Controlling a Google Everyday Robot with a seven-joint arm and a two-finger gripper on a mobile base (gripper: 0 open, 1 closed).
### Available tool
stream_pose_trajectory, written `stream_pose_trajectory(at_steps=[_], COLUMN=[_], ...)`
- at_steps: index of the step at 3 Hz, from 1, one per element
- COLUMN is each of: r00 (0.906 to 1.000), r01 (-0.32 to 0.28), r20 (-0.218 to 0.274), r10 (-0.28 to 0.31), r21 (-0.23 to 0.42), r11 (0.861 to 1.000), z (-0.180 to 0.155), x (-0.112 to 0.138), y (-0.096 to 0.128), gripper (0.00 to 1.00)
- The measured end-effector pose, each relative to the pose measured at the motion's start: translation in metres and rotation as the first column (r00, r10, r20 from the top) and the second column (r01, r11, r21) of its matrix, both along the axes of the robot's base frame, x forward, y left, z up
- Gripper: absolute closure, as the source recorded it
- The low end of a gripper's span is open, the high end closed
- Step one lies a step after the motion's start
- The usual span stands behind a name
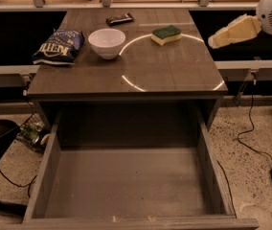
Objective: Place sponge into top drawer
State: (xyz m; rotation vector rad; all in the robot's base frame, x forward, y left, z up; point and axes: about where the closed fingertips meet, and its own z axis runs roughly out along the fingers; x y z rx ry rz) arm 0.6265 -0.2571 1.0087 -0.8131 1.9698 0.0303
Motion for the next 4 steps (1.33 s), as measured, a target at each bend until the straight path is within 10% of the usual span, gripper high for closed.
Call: stream_pose_trajectory(at_steps=[2, 4], r00=[0.9947, 0.9884], r01=[0.005, -0.093], r20=[0.102, 0.143], r10=[-0.012, 0.051], r21=[0.067, 0.3], r11=[0.998, 0.949], z=[0.016, -0.021], x=[0.021, 0.122], y=[0.008, 0.092], gripper=[0.0, 0.0])
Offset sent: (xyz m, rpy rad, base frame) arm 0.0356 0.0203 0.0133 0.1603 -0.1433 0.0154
